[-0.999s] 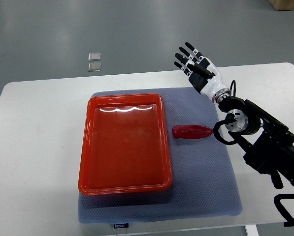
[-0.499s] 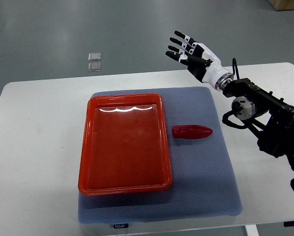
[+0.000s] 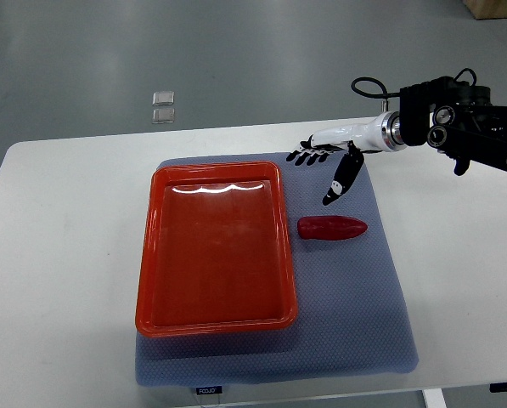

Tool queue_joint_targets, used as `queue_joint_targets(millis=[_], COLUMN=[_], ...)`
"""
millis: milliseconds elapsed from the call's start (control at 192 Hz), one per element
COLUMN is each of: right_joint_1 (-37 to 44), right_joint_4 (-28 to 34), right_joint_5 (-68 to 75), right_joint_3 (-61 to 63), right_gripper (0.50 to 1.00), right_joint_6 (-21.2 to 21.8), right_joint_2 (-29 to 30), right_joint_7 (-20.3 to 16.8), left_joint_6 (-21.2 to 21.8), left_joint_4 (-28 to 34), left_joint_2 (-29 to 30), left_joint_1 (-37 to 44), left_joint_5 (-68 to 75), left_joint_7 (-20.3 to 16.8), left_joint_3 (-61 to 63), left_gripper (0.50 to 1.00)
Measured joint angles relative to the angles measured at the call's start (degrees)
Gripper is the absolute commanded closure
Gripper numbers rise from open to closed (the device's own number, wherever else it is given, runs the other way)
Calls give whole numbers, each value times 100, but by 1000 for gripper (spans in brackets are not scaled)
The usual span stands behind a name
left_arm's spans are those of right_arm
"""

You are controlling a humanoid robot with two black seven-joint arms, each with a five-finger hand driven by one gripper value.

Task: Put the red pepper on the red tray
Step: 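Move the right hand down over the red pepper beside the tray, then close the right hand's fingers around the red pepper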

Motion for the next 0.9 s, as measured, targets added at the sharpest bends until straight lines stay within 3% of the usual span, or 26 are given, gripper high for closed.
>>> queue_joint_targets(millis=[536,900], right_joint_1=[-284,-637], right_joint_4=[250,408], right_joint_5=[12,33], right_joint_3=[-426,-392], right_gripper=[595,605], right_joint_6=[-792,-983], right_joint_2=[102,37], right_joint_7=[-353,-366], left_joint_6=[0,0], left_joint_4=[7,38], left_joint_2=[0,0], left_joint_1=[1,3], left_joint_5=[-12,-12], left_joint_7=[0,1], left_joint_3=[0,-2], left_gripper=[500,500])
